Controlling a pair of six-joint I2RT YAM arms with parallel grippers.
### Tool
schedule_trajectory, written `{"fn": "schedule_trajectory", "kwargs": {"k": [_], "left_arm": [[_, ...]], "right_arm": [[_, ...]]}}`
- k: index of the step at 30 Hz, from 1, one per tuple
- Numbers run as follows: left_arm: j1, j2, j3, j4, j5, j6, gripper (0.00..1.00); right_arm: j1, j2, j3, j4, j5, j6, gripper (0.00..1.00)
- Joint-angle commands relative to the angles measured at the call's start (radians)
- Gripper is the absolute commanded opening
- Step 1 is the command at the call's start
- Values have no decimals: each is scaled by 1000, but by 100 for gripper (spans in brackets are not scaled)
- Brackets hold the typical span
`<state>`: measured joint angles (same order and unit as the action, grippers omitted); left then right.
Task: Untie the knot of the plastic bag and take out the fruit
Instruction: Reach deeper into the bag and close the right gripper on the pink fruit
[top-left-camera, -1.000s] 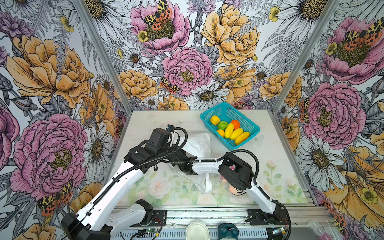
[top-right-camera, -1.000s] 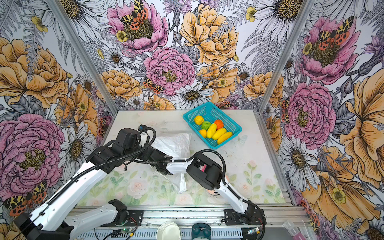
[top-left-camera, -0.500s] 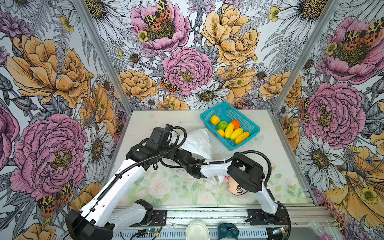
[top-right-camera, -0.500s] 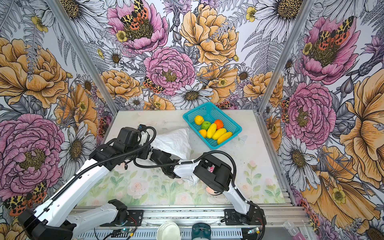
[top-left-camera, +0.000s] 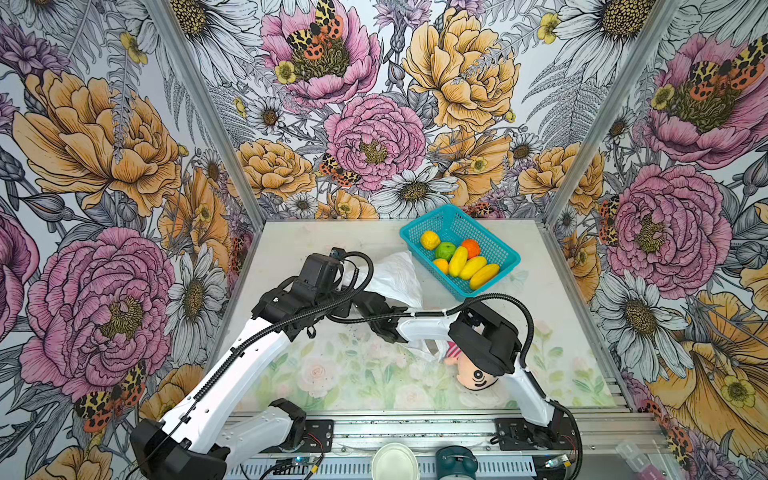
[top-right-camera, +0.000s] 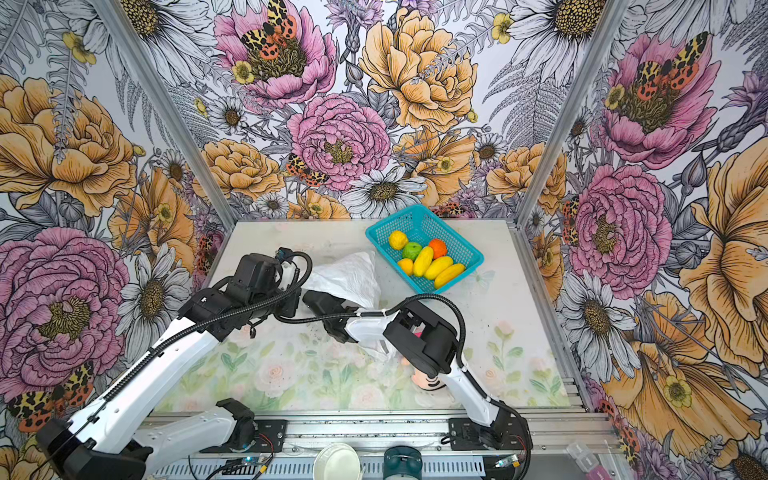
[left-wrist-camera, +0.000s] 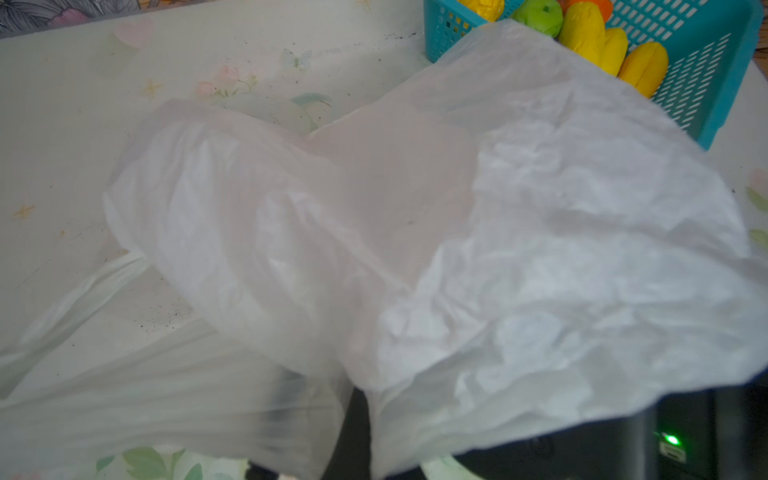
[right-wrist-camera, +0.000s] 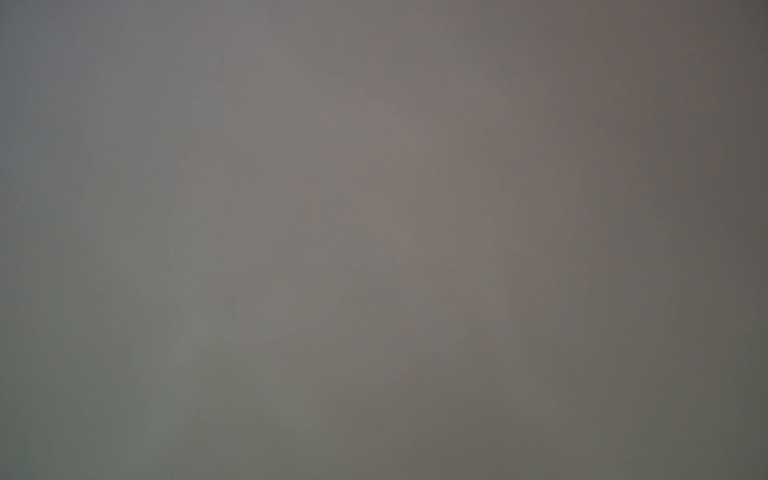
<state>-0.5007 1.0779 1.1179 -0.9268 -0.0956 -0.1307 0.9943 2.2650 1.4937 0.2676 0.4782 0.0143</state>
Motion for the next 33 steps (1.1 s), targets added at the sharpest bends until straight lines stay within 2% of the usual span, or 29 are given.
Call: {"fn": "schedule_trajectory", "kwargs": {"k": [1,5,7,11,17,20,22,24,29,31,33], "left_arm": [[-20,-7,-7,-18,32,3,0],[-58,-11,-8,-15,43,9,0],[-67,-19,-9,-15,30,9,0],[-49,-24,-9,-17,-12,5,0],[6,-11,-9,-23,-35,-1,0],[20,-10,-10,-23,-35,0,0],[22,-10,-10,-24,-41,-3,0],[23,-10,-10,-25,-47,-2,0],[26,-13,-9,-26,-46,-3,0],[25,-15,-11,-25,-44,-2,0],[25,-17,-11,-25,-41,-3,0]], "right_arm": [[-10,56,103,-75,2,64,84],[-18,140,256,-230,-7,107,86],[-14,155,270,-238,-18,99,84],[22,54,104,-80,-20,23,84],[81,-215,-224,167,-27,-68,83],[92,-309,-355,281,-25,-96,75],[89,-345,-417,343,-12,-115,63],[85,-354,-458,397,-19,-140,55],[66,-254,-393,385,-13,-158,40],[52,-200,-341,353,-10,-148,38],[34,-158,-306,338,-31,-127,40]]}}
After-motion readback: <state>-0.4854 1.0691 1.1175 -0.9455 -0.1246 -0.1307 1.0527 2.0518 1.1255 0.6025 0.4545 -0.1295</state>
